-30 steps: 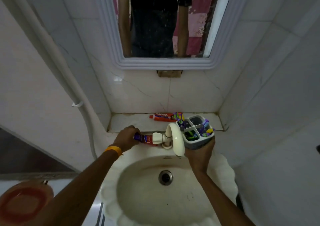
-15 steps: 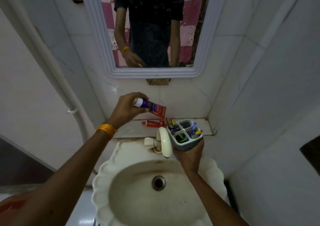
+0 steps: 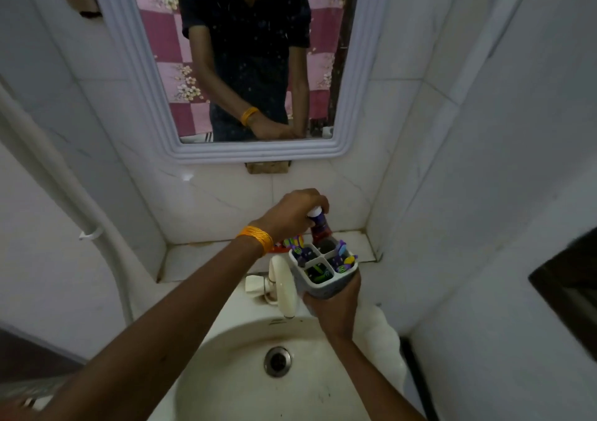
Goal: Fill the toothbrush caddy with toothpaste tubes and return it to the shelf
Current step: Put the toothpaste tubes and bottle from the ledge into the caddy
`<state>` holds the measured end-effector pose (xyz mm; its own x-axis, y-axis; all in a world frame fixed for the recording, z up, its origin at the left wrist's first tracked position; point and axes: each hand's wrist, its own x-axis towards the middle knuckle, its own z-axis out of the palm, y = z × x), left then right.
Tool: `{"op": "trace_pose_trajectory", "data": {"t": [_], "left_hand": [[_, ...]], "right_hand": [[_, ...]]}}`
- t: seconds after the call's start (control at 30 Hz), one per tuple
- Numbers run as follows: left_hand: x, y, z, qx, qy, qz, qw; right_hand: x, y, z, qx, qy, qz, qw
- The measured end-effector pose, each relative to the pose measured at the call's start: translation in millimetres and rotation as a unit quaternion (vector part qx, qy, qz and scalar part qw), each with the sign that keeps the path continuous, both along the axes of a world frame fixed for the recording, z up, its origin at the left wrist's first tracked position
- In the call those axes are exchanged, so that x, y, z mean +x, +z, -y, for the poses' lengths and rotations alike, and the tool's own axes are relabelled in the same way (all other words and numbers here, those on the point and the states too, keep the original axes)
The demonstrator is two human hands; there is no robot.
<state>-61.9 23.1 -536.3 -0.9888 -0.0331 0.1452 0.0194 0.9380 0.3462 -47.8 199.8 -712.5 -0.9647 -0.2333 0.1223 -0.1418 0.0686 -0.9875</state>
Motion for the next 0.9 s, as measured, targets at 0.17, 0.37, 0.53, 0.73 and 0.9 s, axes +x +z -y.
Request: {"op": "trace_pose_trajectory", "data": {"t": [0.17, 0.37, 0.53, 0.73, 0.9], "left_hand": [[-15.4, 11.5, 4.5, -0.043, -0.053, 0.047, 0.997], [-26.3, 15.7, 13.7, 0.001, -0.071, 0.131, 0.989], [-26.6, -10.2, 6.9, 0.025, -0.057, 0.136, 0.989], [-34.3, -46.1, -7.2, 0.057, -0.024, 0.162, 0.985], [-34.8, -57.0, -8.1, 0.052, 0.014, 0.114, 0.992]], "right_hand": [[-1.5, -0.5, 1.8, 0.005, -0.007, 0.004, 1.0], [-3.6, -9.9, 1.2, 0.041, 0.009, -0.005, 0.999], [-2.8, -2.8, 2.2, 0.025, -0.01, 0.003, 1.0], [-2.5, -1.0, 2.8, 0.02, -0.008, 0.013, 1.0], [-1.4, -2.3, 1.3, 0.02, -0.002, 0.021, 1.0]]}}
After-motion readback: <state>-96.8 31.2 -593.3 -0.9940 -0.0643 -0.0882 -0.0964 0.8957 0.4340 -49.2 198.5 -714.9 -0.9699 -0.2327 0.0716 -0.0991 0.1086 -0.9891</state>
